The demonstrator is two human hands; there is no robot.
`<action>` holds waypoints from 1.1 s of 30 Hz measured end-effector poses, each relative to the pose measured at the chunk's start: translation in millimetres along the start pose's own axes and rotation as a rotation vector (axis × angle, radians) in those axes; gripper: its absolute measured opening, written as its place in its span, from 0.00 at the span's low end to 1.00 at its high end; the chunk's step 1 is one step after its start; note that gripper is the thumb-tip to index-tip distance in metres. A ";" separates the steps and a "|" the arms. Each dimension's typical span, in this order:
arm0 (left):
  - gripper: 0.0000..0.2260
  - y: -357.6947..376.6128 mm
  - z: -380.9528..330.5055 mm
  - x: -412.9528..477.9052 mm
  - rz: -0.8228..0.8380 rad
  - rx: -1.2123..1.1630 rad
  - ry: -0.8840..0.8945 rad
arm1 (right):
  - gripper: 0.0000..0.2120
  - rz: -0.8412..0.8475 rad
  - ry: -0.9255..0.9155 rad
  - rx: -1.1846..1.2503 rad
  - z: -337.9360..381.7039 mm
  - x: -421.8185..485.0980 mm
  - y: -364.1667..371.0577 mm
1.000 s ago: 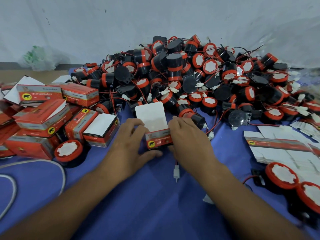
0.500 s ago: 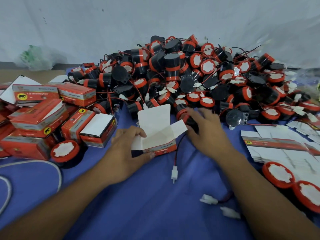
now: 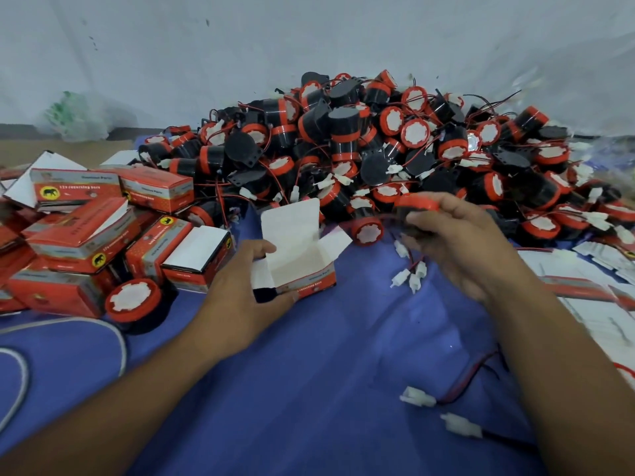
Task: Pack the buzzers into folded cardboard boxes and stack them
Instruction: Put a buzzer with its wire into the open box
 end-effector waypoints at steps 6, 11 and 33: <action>0.28 0.6 -15.7 -7.1 0.043 0.046 0.119 | 0.16 0.136 -0.210 -0.126 -7.2 -23.7 48.1; 0.28 0.3 -21.8 -7.4 0.060 -0.012 0.226 | 0.21 0.200 -0.612 -0.873 -28.1 -38.6 74.2; 0.21 -3.5 -47.8 0.0 -0.130 0.352 0.319 | 0.16 0.545 -0.465 -1.039 -34.8 -49.0 94.4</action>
Point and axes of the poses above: each hand's wrist, its own x-axis towards the middle knuckle, its own y-axis out of the palm, z = x × y, the point moved 5 cm from there along x, towards the middle knuckle, and after that the axes turned 15 degrees about x, right-handed, at the moved point
